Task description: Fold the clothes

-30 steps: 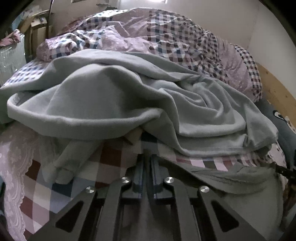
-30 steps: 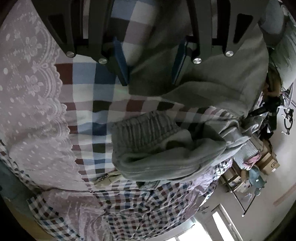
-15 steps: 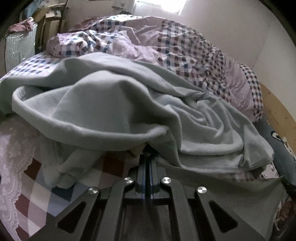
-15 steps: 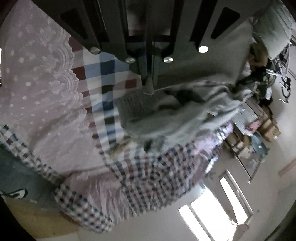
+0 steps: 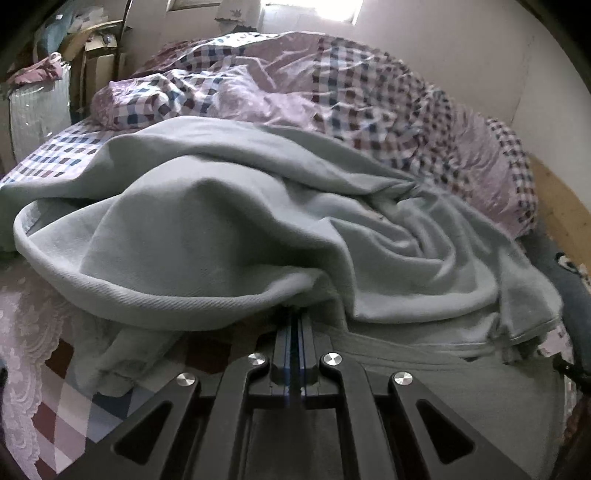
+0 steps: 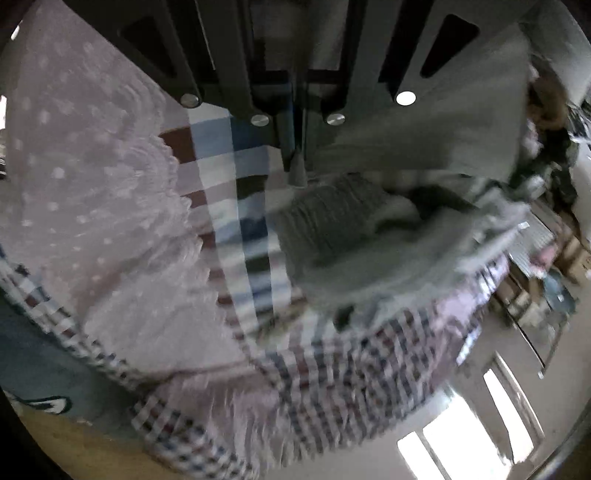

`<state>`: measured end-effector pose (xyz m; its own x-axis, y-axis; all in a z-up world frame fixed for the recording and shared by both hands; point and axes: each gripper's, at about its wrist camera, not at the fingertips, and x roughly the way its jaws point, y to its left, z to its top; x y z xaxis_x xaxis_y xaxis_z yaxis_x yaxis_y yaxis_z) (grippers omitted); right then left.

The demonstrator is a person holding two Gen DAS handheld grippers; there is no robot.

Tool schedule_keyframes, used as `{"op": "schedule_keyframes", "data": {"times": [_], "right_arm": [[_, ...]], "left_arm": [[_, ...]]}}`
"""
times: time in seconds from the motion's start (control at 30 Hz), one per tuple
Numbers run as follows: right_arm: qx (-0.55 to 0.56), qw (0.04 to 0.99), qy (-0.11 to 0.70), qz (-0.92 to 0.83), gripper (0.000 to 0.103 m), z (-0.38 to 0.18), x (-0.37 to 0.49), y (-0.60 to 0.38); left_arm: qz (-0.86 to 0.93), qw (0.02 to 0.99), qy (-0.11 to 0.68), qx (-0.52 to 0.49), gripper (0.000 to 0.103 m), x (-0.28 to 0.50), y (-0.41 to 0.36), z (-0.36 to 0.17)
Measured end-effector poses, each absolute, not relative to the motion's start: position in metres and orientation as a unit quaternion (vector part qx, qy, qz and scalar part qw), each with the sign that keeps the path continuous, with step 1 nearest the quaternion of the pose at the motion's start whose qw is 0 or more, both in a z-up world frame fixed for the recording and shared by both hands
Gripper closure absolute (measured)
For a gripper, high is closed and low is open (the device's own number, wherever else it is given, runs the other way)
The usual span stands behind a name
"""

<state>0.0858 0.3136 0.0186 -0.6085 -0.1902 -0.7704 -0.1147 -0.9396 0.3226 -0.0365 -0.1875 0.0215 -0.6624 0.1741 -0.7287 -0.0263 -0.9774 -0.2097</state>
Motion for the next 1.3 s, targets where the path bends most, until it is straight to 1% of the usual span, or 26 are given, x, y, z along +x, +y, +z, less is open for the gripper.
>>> {"op": "schedule_keyframes", "data": {"times": [0.03,0.07,0.13,0.2,0.23,0.27,0.3,0.37,0.43,0.5,0.57,0.63,0.7,0.77,0.93,1.1,1.13,1.17,1.3], "right_arm": [[0.450,0.016,-0.167,-0.877,0.099,0.016,0.086,0.314],[0.456,0.008,-0.161,-0.875,0.095,0.014,0.087,0.315],[0.451,-0.018,-0.150,-0.879,0.089,0.026,0.105,0.321],[0.436,-0.027,-0.157,-0.886,0.078,0.040,0.132,0.324],[0.427,-0.028,-0.168,-0.888,0.074,0.048,0.148,0.327],[0.416,-0.026,-0.186,-0.890,0.074,0.054,0.168,0.329],[0.408,-0.020,-0.205,-0.889,0.074,0.058,0.188,0.328],[0.402,-0.009,-0.233,-0.886,0.075,0.062,0.222,0.322],[0.410,-0.001,-0.242,-0.880,0.076,0.060,0.246,0.311],[0.424,0.006,-0.244,-0.872,0.076,0.056,0.268,0.299],[0.424,0.015,-0.254,-0.869,0.077,0.055,0.284,0.292],[0.421,0.033,-0.263,-0.867,0.077,0.056,0.294,0.284],[0.433,0.043,-0.262,-0.861,0.077,0.055,0.300,0.275],[0.452,0.044,-0.250,-0.855,0.076,0.051,0.303,0.265],[0.476,0.031,-0.214,-0.852,0.075,0.043,0.308,0.248],[0.494,0.017,-0.181,-0.850,0.077,0.034,0.308,0.236],[0.498,0.015,-0.174,-0.849,0.083,0.033,0.308,0.234],[0.502,0.012,-0.167,-0.849,0.100,0.031,0.308,0.232],[0.505,0.001,-0.148,-0.850,0.103,0.034,0.311,0.226]], "left_arm": [[0.908,0.051,-0.083,-0.408,0.101,-0.036,-0.186,0.022],[0.909,0.047,-0.076,-0.407,0.100,-0.034,-0.184,0.023],[0.911,0.041,-0.064,-0.405,0.099,-0.032,-0.181,0.026],[0.913,0.046,-0.065,-0.400,0.084,-0.026,-0.180,0.033],[0.915,0.048,-0.068,-0.395,0.064,-0.023,-0.180,0.037],[0.918,0.053,-0.074,-0.387,0.055,-0.018,-0.181,0.042],[0.922,0.060,-0.080,-0.374,0.043,-0.012,-0.182,0.049],[0.929,0.063,-0.089,-0.355,0.029,0.000,-0.182,0.060],[0.931,0.082,-0.114,-0.337,0.029,0.013,-0.183,0.070],[0.925,0.121,-0.157,-0.323,0.028,0.026,-0.183,0.078],[0.913,0.158,-0.203,-0.316,0.018,0.037,-0.180,0.082],[0.899,0.196,-0.238,-0.311,0.018,0.047,-0.174,0.084],[0.889,0.221,-0.250,-0.313,0.018,0.054,-0.165,0.085],[0.882,0.241,-0.247,-0.322,0.018,0.059,-0.152,0.084],[0.878,0.272,-0.197,-0.342,0.018,0.070,-0.120,0.080],[0.873,0.282,-0.185,-0.354,0.018,0.075,-0.110,0.074],[0.872,0.283,-0.184,-0.355,0.018,0.075,-0.109,0.073],[0.871,0.284,-0.183,-0.356,0.018,0.074,-0.109,0.072],[0.869,0.279,-0.188,-0.364,0.018,0.070,-0.112,0.069]]}}
